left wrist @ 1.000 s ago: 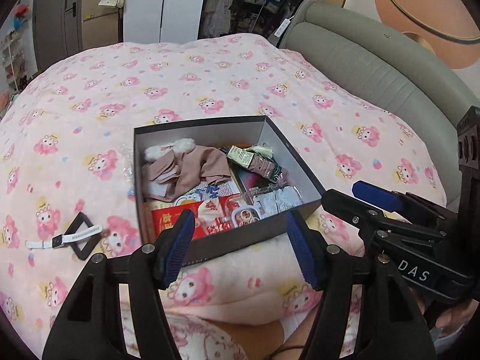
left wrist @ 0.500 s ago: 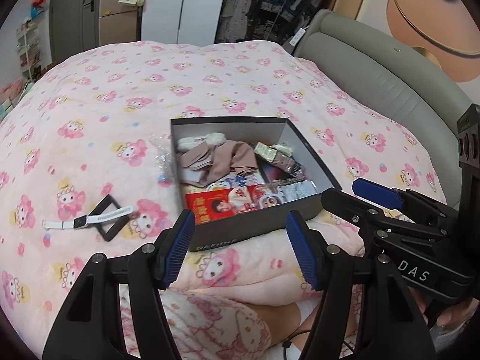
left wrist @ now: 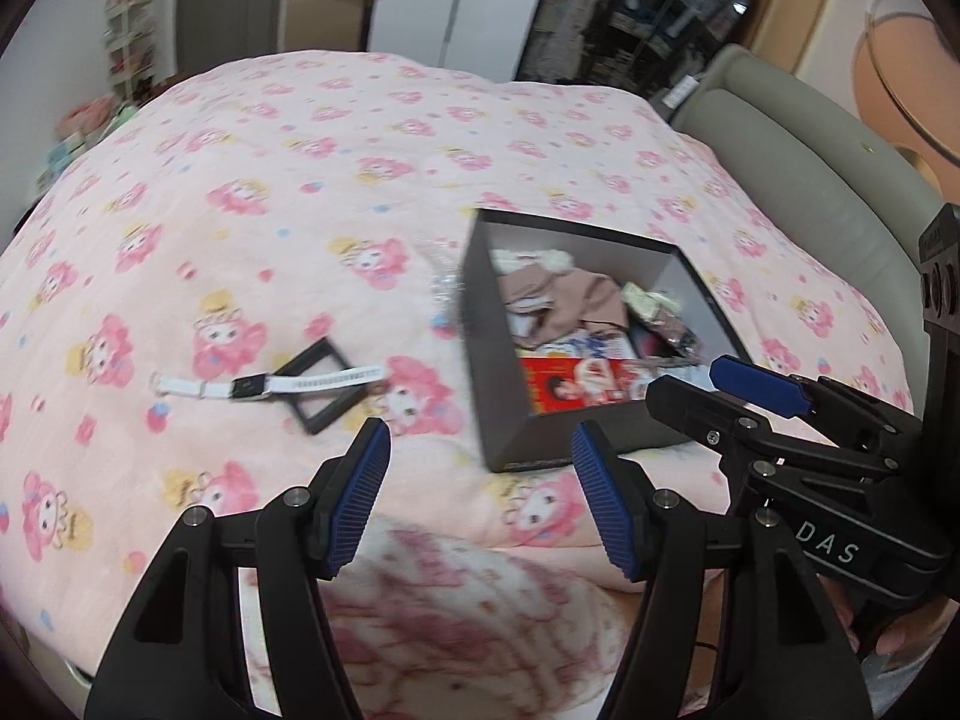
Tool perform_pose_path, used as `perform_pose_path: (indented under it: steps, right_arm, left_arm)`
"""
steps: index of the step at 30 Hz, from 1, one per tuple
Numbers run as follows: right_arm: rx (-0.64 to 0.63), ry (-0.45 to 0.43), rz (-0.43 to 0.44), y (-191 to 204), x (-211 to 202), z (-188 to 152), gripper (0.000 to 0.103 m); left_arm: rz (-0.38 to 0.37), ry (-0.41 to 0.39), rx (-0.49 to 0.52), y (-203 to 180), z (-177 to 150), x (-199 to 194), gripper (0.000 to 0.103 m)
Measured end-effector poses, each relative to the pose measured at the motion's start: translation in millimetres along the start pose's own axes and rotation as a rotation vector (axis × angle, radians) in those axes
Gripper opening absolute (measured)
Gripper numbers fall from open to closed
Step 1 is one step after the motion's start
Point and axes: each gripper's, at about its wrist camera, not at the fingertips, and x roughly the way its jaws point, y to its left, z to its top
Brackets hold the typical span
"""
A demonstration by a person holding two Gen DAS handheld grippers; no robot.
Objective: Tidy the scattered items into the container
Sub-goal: 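Grasp the white-strap watch by its black face with the left gripper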
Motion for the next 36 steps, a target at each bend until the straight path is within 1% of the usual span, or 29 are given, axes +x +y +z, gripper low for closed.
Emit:
perform_pose_path:
  steps: [8, 11, 16, 18, 26, 27, 30, 32, 33, 36]
  right_arm:
    - [-0.096, 0.061, 0.045, 52, 41, 12, 0.051]
    - [-0.114, 0.101, 0.087, 67, 64, 16, 0.051]
    - [-0.112, 0.191, 0.172, 85, 106, 22, 0.051]
    - [-0.113, 0.218, 0.188, 91, 121, 24, 0.051]
    - [-0.116, 0.325, 0.183, 106, 185, 29, 0.051]
    - [-0.117, 0.336, 0.182, 106, 191, 29, 0.051]
    - [-0.111, 0.367, 0.171, 105, 208, 27, 0.051]
    - [-0.101, 0.386, 0.153, 102, 218, 27, 0.051]
    - [-0.097, 0.397, 0.142, 101, 222, 26, 0.051]
    - [-0.077, 0.419, 0.131, 98, 237, 25, 0.051]
  left_arm:
    - [0.037, 0.028, -0.115, 66, -7, 8, 0.064]
    - [0.035, 0.047, -0.178, 93, -10, 16, 0.065]
    - [0.041, 0.070, -0.239, 127, -12, 35, 0.065]
    - [0.033, 0.085, -0.266, 140, -12, 45, 0.065]
    - [0.029, 0.123, -0.365, 187, -14, 85, 0.065]
    - [0.023, 0.123, -0.378, 193, -13, 89, 0.065]
    - [-0.030, 0.125, -0.415, 207, -10, 104, 0.062]
    - [-0.045, 0.133, -0.407, 210, -6, 114, 0.060]
    - [-0.042, 0.138, -0.397, 211, -3, 120, 0.057]
    - [-0.009, 0.161, -0.356, 210, 5, 133, 0.055]
